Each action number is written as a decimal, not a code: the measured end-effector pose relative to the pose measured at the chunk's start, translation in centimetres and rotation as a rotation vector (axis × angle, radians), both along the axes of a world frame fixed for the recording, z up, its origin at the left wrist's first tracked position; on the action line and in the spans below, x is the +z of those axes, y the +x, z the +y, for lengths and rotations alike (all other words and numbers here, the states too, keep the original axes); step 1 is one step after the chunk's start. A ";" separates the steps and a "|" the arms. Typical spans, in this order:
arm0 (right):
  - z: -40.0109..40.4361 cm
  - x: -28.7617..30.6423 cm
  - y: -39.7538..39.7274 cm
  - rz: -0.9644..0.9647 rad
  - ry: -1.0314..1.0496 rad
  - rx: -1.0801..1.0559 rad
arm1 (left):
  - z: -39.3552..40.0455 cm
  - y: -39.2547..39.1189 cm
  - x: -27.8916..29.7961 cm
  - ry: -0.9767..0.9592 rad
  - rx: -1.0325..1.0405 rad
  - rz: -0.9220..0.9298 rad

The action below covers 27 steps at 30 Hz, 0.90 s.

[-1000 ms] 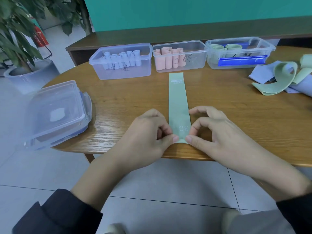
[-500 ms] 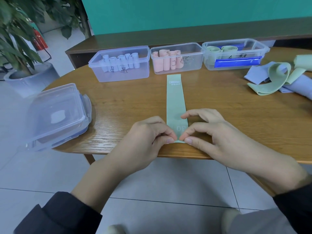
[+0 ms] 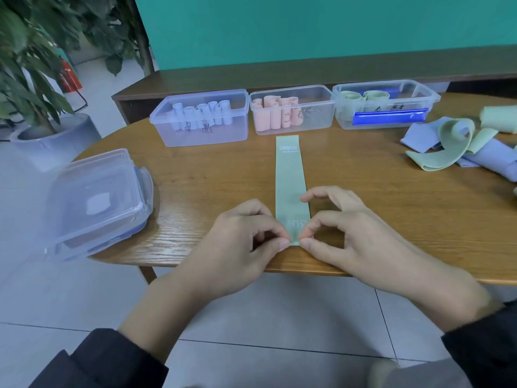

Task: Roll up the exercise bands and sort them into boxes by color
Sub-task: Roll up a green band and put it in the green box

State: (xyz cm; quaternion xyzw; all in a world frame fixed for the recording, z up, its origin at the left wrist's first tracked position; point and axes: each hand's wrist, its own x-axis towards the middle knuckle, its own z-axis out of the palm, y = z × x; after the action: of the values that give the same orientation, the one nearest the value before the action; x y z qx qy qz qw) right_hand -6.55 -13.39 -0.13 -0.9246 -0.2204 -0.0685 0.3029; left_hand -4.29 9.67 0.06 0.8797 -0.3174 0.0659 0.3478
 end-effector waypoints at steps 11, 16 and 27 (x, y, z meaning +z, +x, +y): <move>0.9 0.4 0.2 0.101 -0.013 -0.091 | -0.9 0.1 0.1 0.034 0.031 -0.024; 1.0 0.5 0.3 0.141 -0.003 -0.117 | -1.7 0.2 0.7 -0.001 0.174 0.110; 1.1 1.4 0.7 0.226 -0.040 -0.211 | -1.5 0.0 0.4 -0.019 0.106 0.014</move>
State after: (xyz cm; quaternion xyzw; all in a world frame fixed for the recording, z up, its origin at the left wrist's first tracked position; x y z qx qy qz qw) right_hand -5.90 -12.30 1.28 -0.9504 -0.0879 0.0090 0.2983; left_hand -4.33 8.16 0.42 0.8924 -0.2673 0.0811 0.3545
